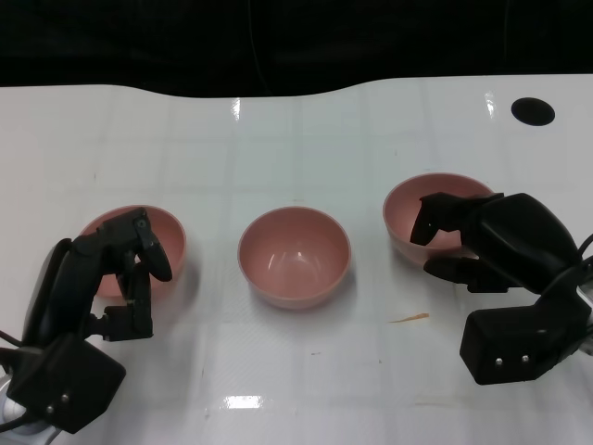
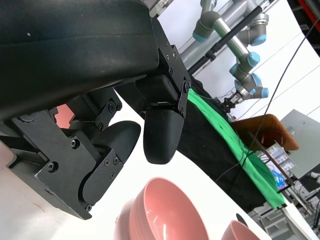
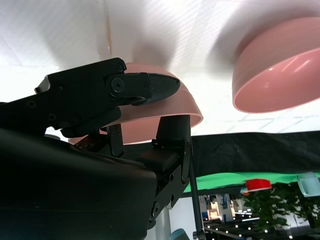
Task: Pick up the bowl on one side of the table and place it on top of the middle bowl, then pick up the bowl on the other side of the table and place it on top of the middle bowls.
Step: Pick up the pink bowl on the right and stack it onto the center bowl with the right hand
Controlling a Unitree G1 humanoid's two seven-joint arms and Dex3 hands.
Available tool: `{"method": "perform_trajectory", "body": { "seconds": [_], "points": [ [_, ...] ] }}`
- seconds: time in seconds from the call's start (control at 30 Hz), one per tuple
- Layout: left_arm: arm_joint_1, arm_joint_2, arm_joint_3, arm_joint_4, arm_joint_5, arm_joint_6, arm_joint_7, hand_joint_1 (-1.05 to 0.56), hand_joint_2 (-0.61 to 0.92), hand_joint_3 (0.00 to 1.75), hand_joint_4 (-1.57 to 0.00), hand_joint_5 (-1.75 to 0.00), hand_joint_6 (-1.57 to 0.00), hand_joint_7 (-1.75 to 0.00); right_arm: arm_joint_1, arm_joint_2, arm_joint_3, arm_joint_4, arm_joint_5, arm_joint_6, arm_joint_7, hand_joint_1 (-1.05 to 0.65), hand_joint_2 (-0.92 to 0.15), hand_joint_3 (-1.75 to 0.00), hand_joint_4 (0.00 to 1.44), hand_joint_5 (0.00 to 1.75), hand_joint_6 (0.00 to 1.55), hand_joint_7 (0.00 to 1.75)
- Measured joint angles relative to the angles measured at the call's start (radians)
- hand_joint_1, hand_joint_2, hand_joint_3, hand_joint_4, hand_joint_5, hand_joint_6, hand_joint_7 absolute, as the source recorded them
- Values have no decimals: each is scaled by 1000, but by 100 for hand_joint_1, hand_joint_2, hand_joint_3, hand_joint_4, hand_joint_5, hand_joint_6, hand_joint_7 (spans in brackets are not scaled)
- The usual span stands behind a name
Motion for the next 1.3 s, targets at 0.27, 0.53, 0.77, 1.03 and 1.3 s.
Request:
{"method": "perform_trajectory", "body": {
  "seconds": [0.27,0.53,0.77,1.03,1.3],
  "points": [
    [0,-3,0,2,-24,0,0,-18,37,169,-101,-175,-76,-175,0,-1,-5,-12,0,-14,-7,-26,-92,-56,76,175,51,175],
    [0,-3,0,3,-29,0,-1,-17,36,170,-103,-175,-77,-175,0,-7,-10,-67,0,-33,-20,-32,-92,-60,77,175,52,175],
    [-5,-3,-2,13,-25,-8,0,-15,34,175,-104,-175,-77,-175,-7,-22,-39,-131,11,-40,7,-30,-92,-55,74,175,48,175],
    [-6,-3,-2,9,-27,-3,-1,-16,38,169,-105,-175,-76,-175,-26,-23,-49,-187,29,-52,58,-36,-92,-64,76,175,50,175],
    [-6,-5,-2,8,-29,2,-1,-16,38,169,-105,-175,-77,-175,-38,-23,-69,-255,34,-64,86,-33,-90,-62,81,175,55,175]
  ]
}}
